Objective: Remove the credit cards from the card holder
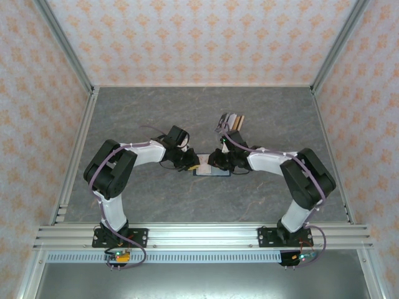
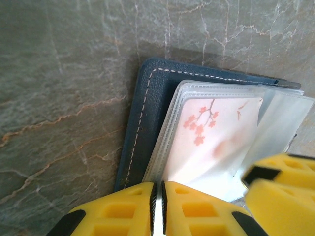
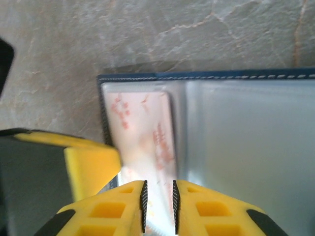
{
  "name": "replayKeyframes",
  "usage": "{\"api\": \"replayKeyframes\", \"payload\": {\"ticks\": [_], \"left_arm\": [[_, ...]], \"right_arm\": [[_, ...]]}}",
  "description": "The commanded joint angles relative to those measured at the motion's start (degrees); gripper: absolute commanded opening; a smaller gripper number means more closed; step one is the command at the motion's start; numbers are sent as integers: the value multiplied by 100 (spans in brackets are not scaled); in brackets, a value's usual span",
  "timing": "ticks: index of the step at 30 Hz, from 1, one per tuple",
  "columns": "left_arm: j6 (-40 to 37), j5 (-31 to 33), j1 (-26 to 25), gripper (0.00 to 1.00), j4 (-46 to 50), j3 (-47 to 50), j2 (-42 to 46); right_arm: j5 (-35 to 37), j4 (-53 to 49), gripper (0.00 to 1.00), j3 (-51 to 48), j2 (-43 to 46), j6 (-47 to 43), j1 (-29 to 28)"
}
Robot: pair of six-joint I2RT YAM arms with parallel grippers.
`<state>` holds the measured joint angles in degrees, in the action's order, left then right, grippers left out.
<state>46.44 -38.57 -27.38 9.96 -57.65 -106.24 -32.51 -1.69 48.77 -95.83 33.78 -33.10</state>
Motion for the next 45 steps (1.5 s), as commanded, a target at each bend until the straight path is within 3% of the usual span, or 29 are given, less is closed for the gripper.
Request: {"api": "replayKeyframes", "payload": {"ticks": [1,30,45], "left_arm": [[-65,208,3,14,191,135,-213],[-73,194,35,14,200,174,-218],[-73,174,33,14,187,236,-170]], "right_arm": [[8,-346,23,154,244,-198,-34],[-360,-343,27,274,-443,-265,-32],[-510,569,10,-116,-80,-74,-38]]}}
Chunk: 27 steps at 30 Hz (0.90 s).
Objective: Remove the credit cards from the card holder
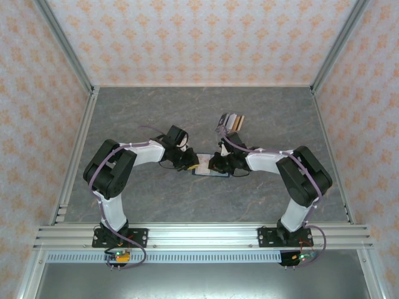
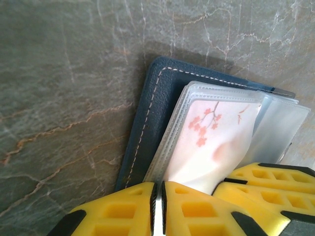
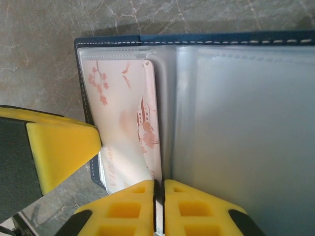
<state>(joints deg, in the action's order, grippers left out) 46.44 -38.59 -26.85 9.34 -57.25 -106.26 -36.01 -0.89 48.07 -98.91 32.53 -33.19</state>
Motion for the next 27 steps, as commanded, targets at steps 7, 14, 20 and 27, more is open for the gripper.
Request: {"api": "replayKeyframes", "payload": {"ticks": [7,14,20,27], "left_arm": [[-67,185,-13,15,270,206,-58],[-116,175,-3,16,350,132,139],[-161,185,9,16,403,83,155],[-152,166,18,14,372,96,91]], "right_arm": [[-21,523,0,-139,391,43,-14],[207,409,0,-280,544,20,62],[286,447,0,-417,625,69,130],[311,438,0,-457,635,44,140]]}}
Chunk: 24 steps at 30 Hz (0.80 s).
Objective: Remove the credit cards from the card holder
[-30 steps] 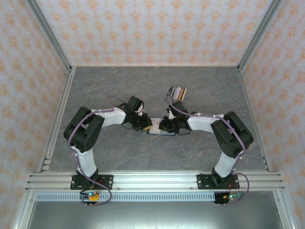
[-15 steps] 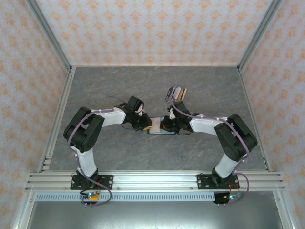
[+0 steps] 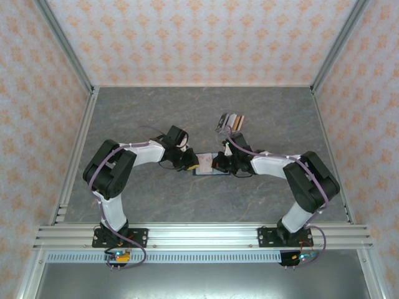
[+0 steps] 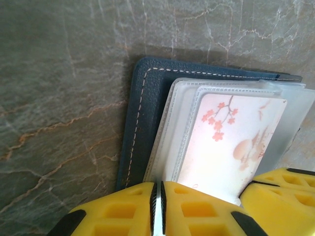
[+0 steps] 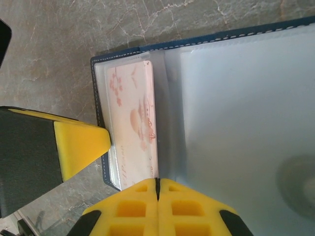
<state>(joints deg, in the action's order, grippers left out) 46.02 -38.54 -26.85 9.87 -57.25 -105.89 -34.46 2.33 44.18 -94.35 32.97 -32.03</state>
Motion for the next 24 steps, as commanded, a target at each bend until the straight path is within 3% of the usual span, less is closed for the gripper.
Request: {"api": "replayKeyframes", "payload": {"ticks": [1,7,14,24], "left_arm": [[-111,163,17,14,310,99,73],[144,-5,-36,11,-426,233,362],[125,114,-160,9,-382,48,284],[-242,697,-269,8,608,-447,-53]], "right_arm": [[179,98,0,-68,165,-7,26],[93,87,0,0,15,-36,23],[54,105,0,46,-89,-22,28],[105,104,0,56,-89,-19,22]]}}
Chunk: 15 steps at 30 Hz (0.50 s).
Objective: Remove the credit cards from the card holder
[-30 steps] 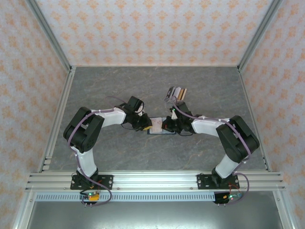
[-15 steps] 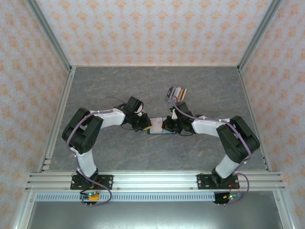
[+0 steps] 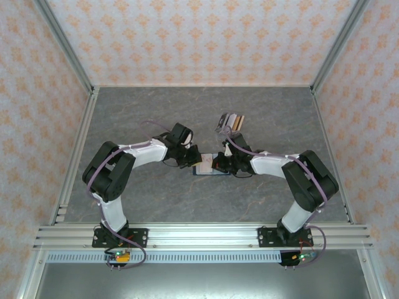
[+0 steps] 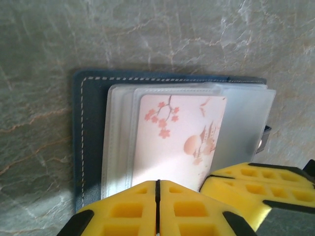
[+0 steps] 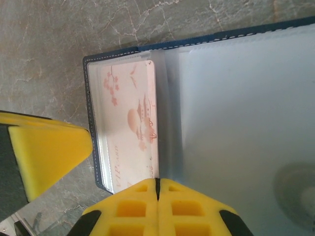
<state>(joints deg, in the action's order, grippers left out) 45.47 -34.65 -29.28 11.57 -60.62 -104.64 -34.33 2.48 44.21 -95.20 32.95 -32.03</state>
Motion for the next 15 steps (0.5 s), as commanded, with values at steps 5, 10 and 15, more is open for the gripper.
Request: {"api": "replayKeyframes", "payload": {"ticks": [5,10,15], "left_arm": [[-205,240,-27,8,416,-55,-324],[-298,384,-19,8,586,-46,-328],[-365,442,16,8,702,-31,-320]], "right_arm": [[45,132,0,44,21,-21,25],[58,158,0,-10,112,-1,76],[-62,315,0,-174,242,88,246]]}}
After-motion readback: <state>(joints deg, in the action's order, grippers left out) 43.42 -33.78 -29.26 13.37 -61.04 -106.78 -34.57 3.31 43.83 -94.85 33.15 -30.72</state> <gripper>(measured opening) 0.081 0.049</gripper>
